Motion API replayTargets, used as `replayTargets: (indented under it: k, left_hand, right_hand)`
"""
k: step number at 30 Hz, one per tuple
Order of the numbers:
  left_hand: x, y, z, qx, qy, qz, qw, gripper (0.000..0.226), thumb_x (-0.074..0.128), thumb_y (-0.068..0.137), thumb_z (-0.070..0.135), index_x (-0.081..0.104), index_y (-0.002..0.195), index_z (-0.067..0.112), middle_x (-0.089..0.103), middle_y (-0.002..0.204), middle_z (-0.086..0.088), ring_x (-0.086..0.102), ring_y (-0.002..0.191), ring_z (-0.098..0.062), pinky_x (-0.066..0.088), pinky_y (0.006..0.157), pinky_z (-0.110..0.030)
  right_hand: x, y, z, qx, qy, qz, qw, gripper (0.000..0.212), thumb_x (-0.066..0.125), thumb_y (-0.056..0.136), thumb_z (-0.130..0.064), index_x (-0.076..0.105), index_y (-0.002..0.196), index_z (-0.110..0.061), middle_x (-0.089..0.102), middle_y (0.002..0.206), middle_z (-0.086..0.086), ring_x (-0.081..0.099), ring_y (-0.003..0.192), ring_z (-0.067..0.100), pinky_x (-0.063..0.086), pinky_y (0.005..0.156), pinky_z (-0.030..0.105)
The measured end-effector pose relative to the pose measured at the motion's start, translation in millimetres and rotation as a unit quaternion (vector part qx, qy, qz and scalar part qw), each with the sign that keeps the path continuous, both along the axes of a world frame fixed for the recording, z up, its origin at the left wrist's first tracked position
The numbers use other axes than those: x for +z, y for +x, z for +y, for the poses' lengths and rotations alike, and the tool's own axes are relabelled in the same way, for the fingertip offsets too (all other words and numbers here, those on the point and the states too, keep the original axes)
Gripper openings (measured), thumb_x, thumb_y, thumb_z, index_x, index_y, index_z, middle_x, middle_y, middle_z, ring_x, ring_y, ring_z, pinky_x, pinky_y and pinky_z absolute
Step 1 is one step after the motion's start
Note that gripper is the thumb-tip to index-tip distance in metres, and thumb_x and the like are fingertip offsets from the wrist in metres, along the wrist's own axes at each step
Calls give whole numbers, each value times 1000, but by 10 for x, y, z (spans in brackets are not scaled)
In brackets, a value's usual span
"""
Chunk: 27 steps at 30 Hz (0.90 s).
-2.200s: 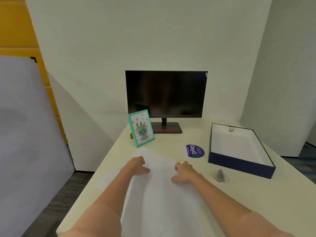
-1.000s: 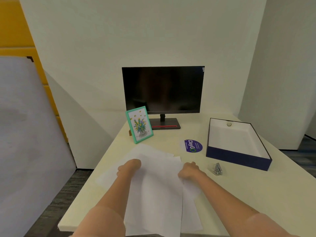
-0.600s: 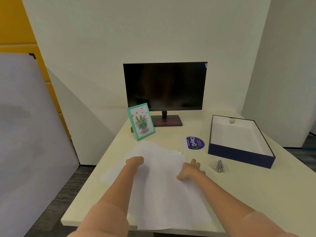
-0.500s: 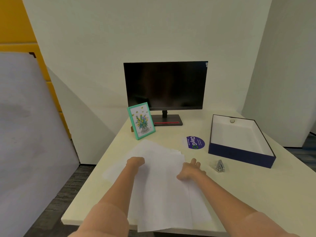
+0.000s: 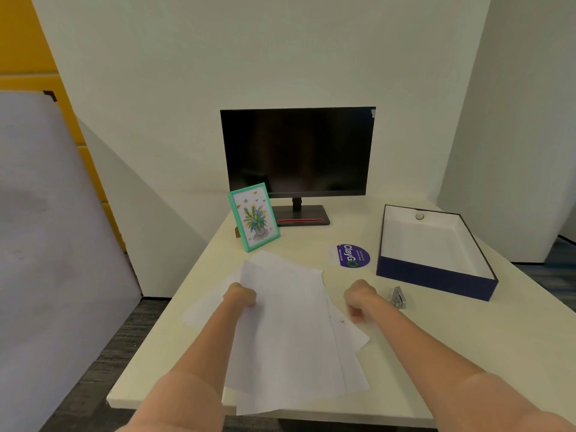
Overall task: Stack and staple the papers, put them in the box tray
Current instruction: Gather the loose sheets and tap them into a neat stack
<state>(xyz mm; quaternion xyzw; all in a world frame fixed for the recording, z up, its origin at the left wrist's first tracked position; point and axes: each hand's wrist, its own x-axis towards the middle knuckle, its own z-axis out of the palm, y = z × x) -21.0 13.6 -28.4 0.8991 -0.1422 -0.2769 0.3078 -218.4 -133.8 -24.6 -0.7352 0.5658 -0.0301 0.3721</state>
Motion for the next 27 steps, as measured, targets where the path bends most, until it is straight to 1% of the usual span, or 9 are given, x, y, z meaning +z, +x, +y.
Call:
replayTargets:
  k: [4, 8, 12, 15, 17, 20, 23, 25, 27]
  left_hand:
    - [-48, -59, -18, 23, -40, 42, 998, 52, 53, 88, 1, 34, 137, -1, 42, 135, -22, 46, 124, -36, 42, 90, -38]
    - [-77, -86, -17, 56, -59, 64, 995, 58, 55, 86, 0, 29, 138, -2, 43, 135, -22, 46, 124, -37, 43, 96, -40]
    - [-71, -115, -19, 69, -68, 72, 993, 56, 56, 84, -3, 32, 135, -3, 46, 132, -23, 49, 122, -37, 44, 97, -42]
    - [-60, -135, -19, 70, -65, 74, 993, 55, 55, 85, -3, 32, 135, -3, 47, 131, -23, 50, 121, -36, 45, 95, -41]
    - [-60, -137, -20, 66, -64, 72, 993, 56, 55, 85, -2, 31, 135, -3, 47, 132, -23, 50, 121, -36, 45, 96, -41]
    - [-60, -130, -15, 53, -56, 65, 995, 55, 56, 86, 2, 33, 136, -2, 47, 131, -21, 50, 121, -35, 45, 96, -41]
    - [-46, -124, 48, 7, -13, -46, 999, 41, 50, 92, 18, 43, 129, 1, 51, 128, -17, 53, 117, -33, 45, 92, -36]
    - [-75, -69, 119, -10, 41, -165, 985, 34, 38, 94, 15, 46, 126, 5, 50, 129, -15, 48, 120, -32, 41, 96, -38]
    - [-129, 33, 191, -31, 89, -224, 970, 37, 32, 93, 12, 43, 128, 9, 45, 133, -12, 41, 125, -31, 35, 101, -41]
  right_hand:
    - [40, 24, 61, 23, 15, 17, 999, 8, 58, 77, 0, 53, 72, -3, 56, 61, 12, 52, 47, 22, 43, 46, 23]
    - [12, 62, 139, 31, 16, 28, 999, 14, 61, 76, -10, 49, 69, -8, 53, 65, 6, 52, 60, 21, 42, 55, 24]
    - [-5, 117, 184, 34, 23, 36, 999, 21, 59, 77, -19, 53, 92, -7, 55, 85, 7, 55, 85, 25, 48, 78, 30]
    - [72, 150, 194, 37, 30, 13, 999, 27, 58, 84, -15, 53, 107, -2, 53, 92, 9, 57, 91, 25, 46, 74, 29]
    - [62, 178, 160, 34, 37, 0, 999, 33, 57, 85, -12, 51, 115, 0, 51, 91, 9, 57, 90, 26, 43, 73, 29]
    - [58, 191, 198, 47, 12, 26, 999, 16, 49, 87, -5, 43, 102, -2, 45, 81, 8, 48, 74, 20, 39, 72, 29]
    - [17, 210, 157, 38, 8, 15, 999, 11, 46, 88, -2, 43, 99, -2, 39, 72, 8, 45, 69, 20, 38, 70, 28]
    - [20, 210, 108, 34, 23, -9, 999, 18, 45, 91, -2, 47, 109, -1, 44, 82, 10, 46, 79, 22, 38, 73, 30]
    - [24, 203, 37, 29, 43, -44, 998, 34, 44, 93, 0, 47, 127, 4, 46, 100, 13, 45, 92, 23, 40, 78, 27]
